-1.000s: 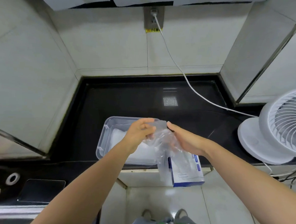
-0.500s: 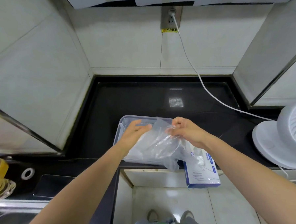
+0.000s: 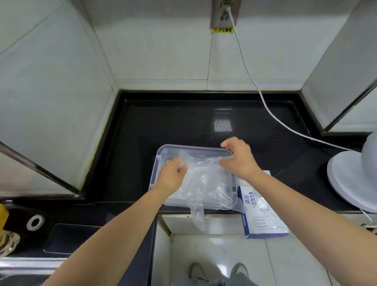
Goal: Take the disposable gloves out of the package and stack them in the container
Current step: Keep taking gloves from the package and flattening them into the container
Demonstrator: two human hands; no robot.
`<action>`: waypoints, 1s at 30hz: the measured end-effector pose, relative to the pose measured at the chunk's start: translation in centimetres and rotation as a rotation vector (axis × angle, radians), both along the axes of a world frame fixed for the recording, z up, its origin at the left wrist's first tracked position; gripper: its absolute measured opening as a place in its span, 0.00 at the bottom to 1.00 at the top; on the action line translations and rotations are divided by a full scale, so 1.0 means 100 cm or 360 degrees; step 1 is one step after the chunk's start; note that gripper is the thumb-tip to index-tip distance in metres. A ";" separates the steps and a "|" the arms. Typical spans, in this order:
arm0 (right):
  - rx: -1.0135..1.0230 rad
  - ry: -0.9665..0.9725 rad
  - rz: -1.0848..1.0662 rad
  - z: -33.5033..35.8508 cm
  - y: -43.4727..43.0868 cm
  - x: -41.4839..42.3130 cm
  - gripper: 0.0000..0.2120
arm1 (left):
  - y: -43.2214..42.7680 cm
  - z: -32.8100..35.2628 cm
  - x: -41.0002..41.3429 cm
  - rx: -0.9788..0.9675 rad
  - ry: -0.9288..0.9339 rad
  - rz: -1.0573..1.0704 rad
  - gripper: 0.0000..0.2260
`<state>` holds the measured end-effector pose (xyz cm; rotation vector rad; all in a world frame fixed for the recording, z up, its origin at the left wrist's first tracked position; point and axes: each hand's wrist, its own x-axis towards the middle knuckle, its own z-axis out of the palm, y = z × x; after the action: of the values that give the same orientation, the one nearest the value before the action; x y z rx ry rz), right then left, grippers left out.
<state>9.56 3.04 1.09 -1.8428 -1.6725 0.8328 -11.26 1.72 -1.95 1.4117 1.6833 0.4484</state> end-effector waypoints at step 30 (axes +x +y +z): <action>-0.1037 -0.0705 0.0661 -0.096 0.000 -0.052 0.51 | 0.023 -0.077 -0.005 -0.0648 0.0703 -0.0596 0.42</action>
<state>4.31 3.05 -8.48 -2.2571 -2.3109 1.3394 -11.76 4.06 -9.63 1.5331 1.6646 -0.4237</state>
